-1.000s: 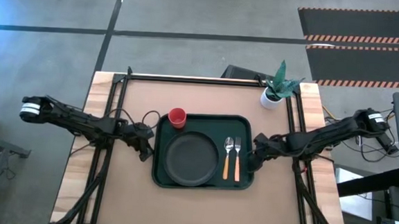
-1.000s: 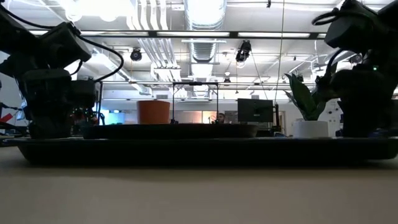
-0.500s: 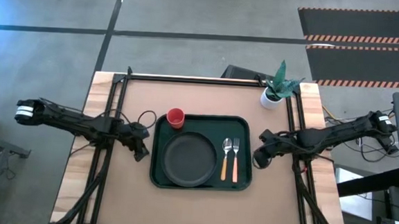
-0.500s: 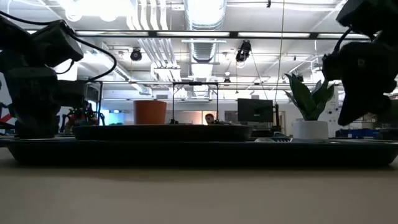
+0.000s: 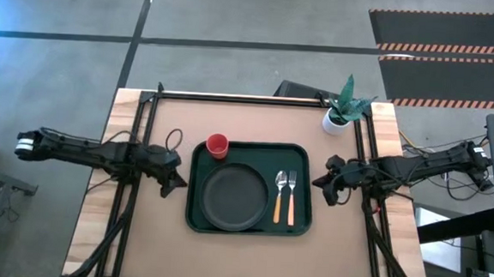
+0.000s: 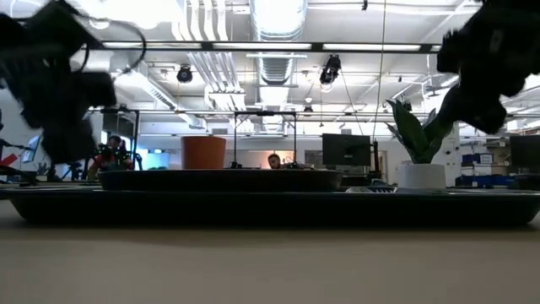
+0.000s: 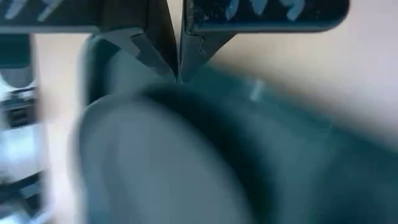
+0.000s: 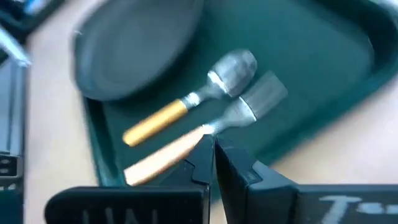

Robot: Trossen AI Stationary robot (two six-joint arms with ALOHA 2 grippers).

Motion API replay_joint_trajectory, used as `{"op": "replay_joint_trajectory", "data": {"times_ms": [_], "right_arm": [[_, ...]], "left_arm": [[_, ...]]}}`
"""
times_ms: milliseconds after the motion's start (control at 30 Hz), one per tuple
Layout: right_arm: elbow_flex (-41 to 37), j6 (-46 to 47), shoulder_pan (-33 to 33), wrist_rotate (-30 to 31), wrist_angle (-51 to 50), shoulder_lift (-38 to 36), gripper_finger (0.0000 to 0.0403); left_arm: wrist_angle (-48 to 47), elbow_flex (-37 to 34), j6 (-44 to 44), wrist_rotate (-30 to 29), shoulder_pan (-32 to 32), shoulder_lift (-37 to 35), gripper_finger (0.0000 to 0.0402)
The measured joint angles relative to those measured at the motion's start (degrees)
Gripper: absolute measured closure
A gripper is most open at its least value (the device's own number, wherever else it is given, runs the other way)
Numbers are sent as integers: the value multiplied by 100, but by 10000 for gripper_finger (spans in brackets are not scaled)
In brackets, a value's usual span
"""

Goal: Pick and place plate/cup/fork/spoon on tray
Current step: Return to Home Position

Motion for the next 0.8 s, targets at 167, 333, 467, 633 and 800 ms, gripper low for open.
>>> {"op": "replay_joint_trajectory", "data": {"times_ms": [167,333,467,633,800], "right_arm": [[400,-1193,0,101,330,-95,394],[1116,-2686,1,96,356,-98,394],[1707,-3776,4,88,345,-102,394],[2211,-4682,2,85,322,-356,394],[2194,-4706,3,-32,174,-1095,394]], "left_arm": [[455,266,771,-17,0,-626,401],[545,609,1534,-26,0,-1267,401],[562,766,2180,-26,0,-1820,401],[532,757,2680,-3,-2,-2593,401],[108,738,2765,11,-2,-3309,401]]}}
